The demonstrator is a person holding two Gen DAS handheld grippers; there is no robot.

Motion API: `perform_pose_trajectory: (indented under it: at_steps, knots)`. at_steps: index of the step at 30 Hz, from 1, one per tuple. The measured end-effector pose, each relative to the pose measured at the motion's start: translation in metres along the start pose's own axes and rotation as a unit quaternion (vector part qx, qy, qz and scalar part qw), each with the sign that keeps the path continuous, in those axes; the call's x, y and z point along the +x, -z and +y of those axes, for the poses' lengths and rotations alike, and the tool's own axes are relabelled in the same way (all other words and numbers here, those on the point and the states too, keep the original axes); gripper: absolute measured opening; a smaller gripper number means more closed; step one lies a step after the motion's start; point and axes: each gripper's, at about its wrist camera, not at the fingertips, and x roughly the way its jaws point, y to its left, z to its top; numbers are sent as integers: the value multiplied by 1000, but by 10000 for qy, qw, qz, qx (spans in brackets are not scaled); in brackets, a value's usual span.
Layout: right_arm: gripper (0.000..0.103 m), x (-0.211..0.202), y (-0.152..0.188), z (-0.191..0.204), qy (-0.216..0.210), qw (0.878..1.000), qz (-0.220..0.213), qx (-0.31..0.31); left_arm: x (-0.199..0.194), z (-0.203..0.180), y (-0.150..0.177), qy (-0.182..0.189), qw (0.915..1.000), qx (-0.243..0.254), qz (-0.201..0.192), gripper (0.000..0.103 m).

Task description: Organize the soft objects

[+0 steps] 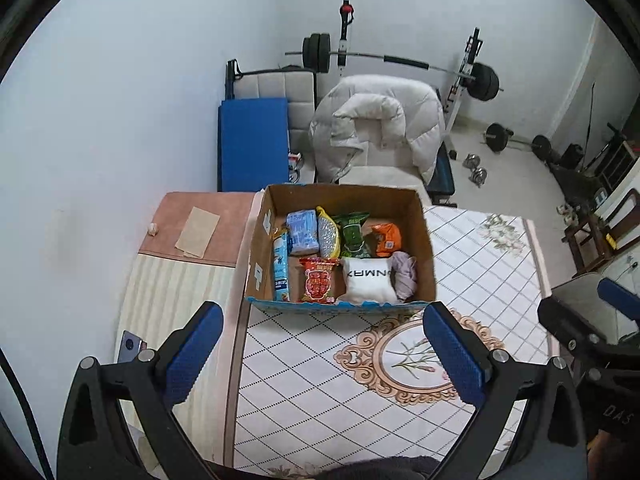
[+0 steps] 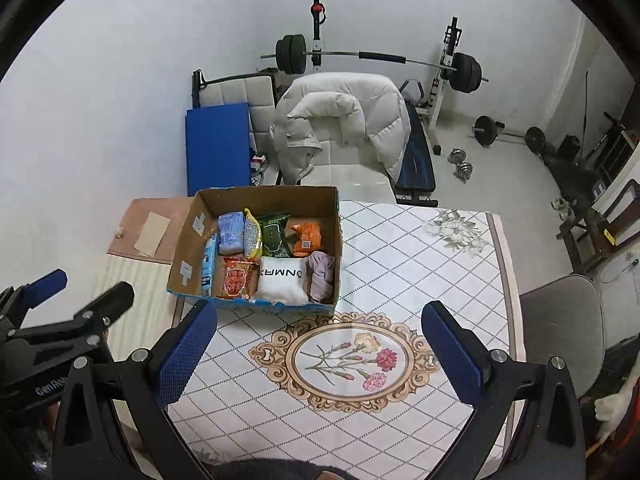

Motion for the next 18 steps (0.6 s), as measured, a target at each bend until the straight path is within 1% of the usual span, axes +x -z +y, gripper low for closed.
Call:
perform_pose_trajectory:
  at_steps: [3, 6, 10, 16, 18]
  knots:
    - [103, -17, 8, -2, -32, 10000, -42, 4, -18, -1, 4, 98, 9999, -44, -117, 102]
    - [103, -31, 14, -4, 1, 10000, -82, -47, -32, -3, 7, 74, 9997, -4, -225, 102]
    - [103, -47, 22, -3, -22, 9999, -113, -122, -42, -4, 11, 167, 9995, -8, -266, 102]
    - [103, -61, 22, -3, 104, 9993, -330, -112, -49, -4, 14, 145, 9993, -41, -333, 102]
    - [103, -62, 19, -5, 87, 9991, -419, -49, -52, -4, 12, 39, 9991, -33, -421, 102]
